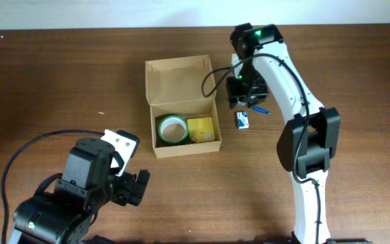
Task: Pack container
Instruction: 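Withdraw the right gripper and move it toward the staples box, then lower the right gripper and grasp the small blue-white staples box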
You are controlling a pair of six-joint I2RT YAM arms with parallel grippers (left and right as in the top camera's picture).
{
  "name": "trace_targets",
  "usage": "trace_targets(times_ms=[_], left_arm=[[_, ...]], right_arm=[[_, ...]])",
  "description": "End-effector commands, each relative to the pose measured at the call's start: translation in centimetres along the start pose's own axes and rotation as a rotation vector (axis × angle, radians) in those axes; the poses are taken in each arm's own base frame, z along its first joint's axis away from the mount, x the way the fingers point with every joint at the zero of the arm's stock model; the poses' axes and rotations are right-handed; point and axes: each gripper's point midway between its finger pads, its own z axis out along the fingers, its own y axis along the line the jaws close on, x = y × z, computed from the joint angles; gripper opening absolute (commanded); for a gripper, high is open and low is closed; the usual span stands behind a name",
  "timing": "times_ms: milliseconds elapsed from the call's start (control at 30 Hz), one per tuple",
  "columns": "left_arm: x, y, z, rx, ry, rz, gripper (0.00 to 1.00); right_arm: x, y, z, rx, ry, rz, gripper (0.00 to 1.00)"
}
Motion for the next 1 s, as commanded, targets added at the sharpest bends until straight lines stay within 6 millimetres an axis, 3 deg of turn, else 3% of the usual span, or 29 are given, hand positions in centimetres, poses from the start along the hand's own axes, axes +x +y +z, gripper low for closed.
trace_targets(times_ms=[0,233,367,633,967], left_arm=[[-0.5,0.0,-0.5,0.005,-0.021,0.016,1.00],[-0.5,0.0,-0.5,0.005,-0.021,0.016,1.00],[-0.5,0.0,-0.5,0.005,-0.021,0.016,0.99],[-0.5,0.0,-0.5,0.005,-0.022,0.016,1.00],[-0.5,0.0,-0.5,0.005,-0.022,0.016,1.00]], right_arm=[[1.0,-2.0,-2.4,0.065,-0.034,0.010,0.53],[2.2,-3.5,-8.6,0.045,-0.193,-0.031,0.54],[2.8,-3.5,-9.4,0.017,-0.214,-0.045,0.54],[3.7,-3.8,-5.1,0.007,-0.238,-0.061,0.54],[1.9,-3.5,0.7,-0.030,-0.290,-0.095,0.54]])
